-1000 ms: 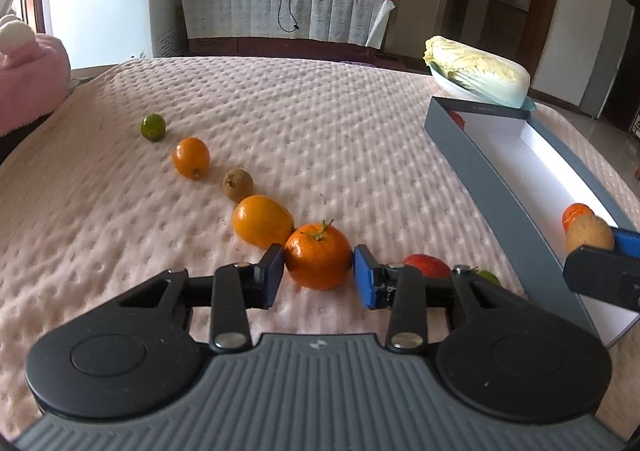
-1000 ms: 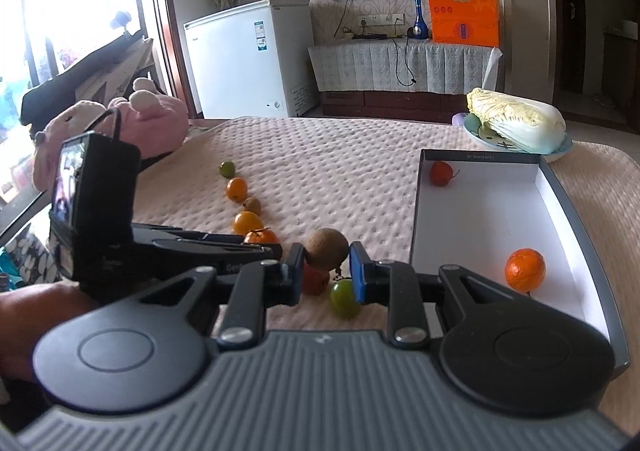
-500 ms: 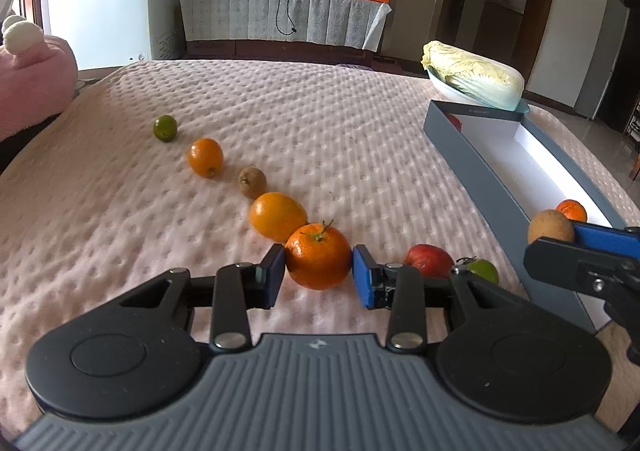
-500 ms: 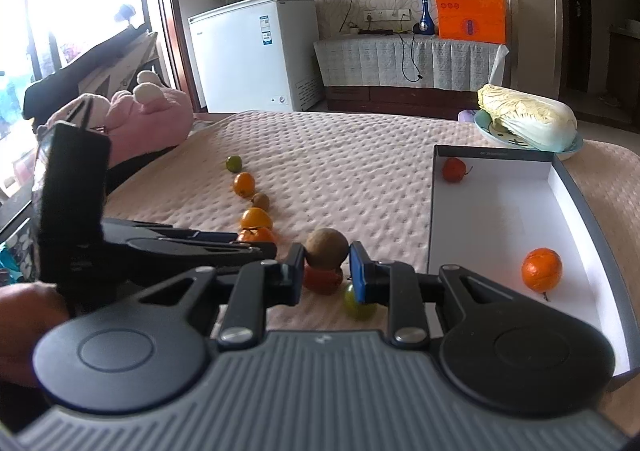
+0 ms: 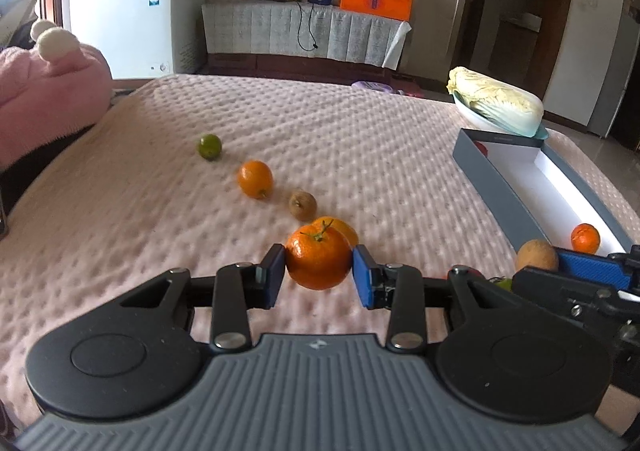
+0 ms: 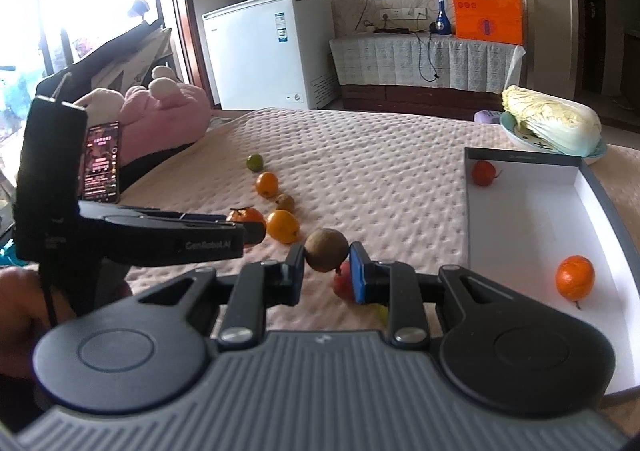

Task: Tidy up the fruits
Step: 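Carry the kiwi and leafy tangerine in both grippers over the box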

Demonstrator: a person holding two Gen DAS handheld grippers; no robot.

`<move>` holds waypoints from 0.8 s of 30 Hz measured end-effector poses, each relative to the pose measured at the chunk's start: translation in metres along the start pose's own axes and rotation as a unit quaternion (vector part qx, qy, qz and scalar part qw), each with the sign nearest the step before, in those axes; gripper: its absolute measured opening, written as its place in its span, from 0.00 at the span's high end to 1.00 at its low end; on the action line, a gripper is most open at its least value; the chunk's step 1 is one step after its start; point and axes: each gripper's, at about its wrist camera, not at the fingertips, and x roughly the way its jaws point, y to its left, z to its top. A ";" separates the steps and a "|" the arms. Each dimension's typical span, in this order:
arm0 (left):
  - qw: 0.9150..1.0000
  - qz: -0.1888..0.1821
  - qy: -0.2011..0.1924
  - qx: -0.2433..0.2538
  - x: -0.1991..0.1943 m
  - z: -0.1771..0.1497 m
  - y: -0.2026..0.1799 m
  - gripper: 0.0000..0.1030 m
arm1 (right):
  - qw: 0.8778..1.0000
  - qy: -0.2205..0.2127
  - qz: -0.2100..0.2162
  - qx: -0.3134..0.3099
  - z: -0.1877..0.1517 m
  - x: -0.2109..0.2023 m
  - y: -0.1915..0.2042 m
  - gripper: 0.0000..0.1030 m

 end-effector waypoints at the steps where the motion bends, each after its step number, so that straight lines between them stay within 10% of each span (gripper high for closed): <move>1: 1.000 0.001 -0.003 0.002 -0.001 0.001 0.001 0.59 | 1.000 0.002 0.001 -0.001 0.000 0.002 0.001 0.74; 24: 1.000 -0.013 -0.016 -0.006 -0.019 0.013 0.016 0.59 | 1.000 0.006 0.005 -0.007 0.006 0.017 0.012 0.74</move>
